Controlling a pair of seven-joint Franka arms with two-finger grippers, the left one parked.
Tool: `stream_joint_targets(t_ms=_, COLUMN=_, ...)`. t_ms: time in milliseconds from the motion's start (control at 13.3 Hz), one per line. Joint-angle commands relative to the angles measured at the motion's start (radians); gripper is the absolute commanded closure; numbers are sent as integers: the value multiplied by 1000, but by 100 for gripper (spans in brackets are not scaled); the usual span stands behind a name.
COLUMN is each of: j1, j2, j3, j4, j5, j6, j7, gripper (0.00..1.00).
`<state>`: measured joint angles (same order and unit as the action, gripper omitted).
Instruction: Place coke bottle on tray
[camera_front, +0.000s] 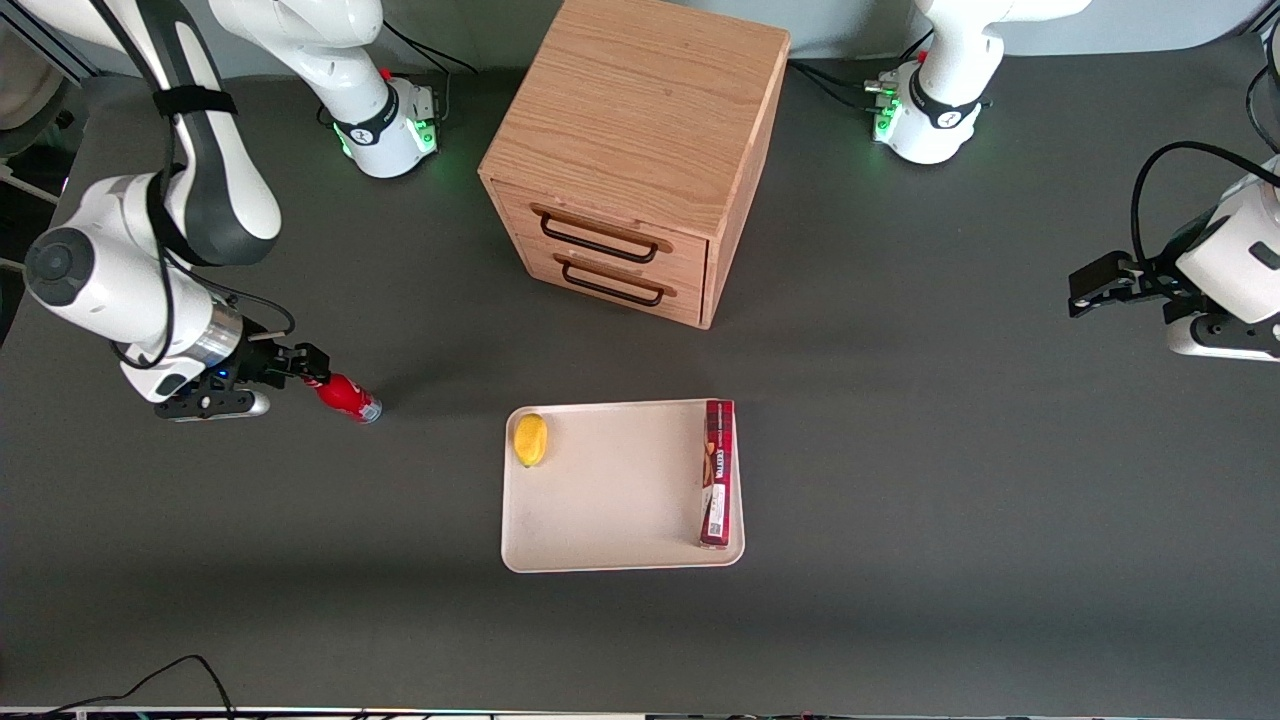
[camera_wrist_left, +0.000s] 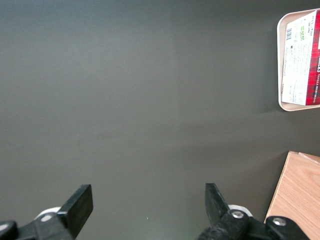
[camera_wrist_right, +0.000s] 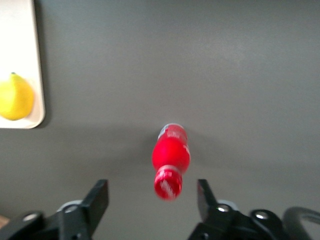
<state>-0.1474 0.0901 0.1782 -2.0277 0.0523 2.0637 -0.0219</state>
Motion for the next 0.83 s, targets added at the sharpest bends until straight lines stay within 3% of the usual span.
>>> stream_joint_targets(t_ms=0, j1=-8, j2=-71, j3=0, j4=150, j5=8, j6=-257, j7=-21, gripper=0)
stream_joint_targets(t_ms=226, j1=-5, j2=-125, j3=3, j4=324, j5=-22, j6=-533, j7=-21, gripper=0)
stream_joint_targets(t_ms=377, j1=-1, j2=-148, j3=3, j4=391, j5=-23, j6=-615, j7=-20, gripper=0)
stream_joint_targets(t_ms=527, j1=-11, j2=-159, j3=1, j4=368, j5=-23, j6=-611, j7=-26, gripper=0)
stream_joint_targets(t_ms=753, j1=-15, j2=-164, j3=1, j4=198, j5=-25, j6=-417, j7=-53, gripper=0)
